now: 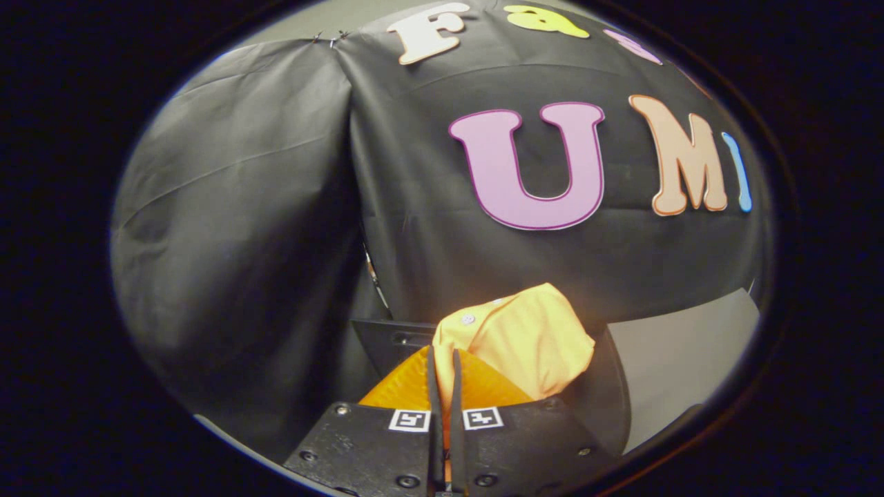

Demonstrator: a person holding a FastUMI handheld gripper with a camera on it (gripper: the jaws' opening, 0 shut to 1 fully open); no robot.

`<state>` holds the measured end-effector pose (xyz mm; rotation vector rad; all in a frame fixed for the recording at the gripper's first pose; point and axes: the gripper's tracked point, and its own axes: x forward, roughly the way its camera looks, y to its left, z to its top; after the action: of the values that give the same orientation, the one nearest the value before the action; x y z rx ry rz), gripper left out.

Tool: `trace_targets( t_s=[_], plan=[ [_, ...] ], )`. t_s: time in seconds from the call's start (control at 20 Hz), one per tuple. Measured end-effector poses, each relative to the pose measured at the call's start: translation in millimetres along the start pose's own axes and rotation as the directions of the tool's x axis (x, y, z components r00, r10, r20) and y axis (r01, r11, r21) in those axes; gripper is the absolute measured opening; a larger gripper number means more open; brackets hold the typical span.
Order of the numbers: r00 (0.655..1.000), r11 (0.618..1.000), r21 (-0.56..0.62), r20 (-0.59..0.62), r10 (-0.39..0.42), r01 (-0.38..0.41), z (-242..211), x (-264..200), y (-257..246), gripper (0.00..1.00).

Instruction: Put the clothes into the washing machine and then close the washing machine lid.

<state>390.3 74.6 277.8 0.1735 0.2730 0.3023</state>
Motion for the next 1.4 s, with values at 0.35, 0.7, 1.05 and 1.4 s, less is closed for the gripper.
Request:
trace_targets(
  t_s=[0.35, 0.7, 1.05, 1.4],
  plan=[
    [0.999, 0.997, 0.066, -0.002, 0.034, -0.033, -15.2, 28.5, 25.9, 0.03],
    [1.0, 1.0, 0.002, 0.002, 0.01, -0.01, -33.5, 30.6, 41.7, 0.03],
    [0.998, 0.998, -0.022, 0.025, 0.051, -0.051, -68.6, 4.8, 72.3, 0.03],
    [0.994, 0.993, -0.071, -0.048, 0.096, -0.1, -109.4, 31.2, 96.0, 0.03]
  ],
)
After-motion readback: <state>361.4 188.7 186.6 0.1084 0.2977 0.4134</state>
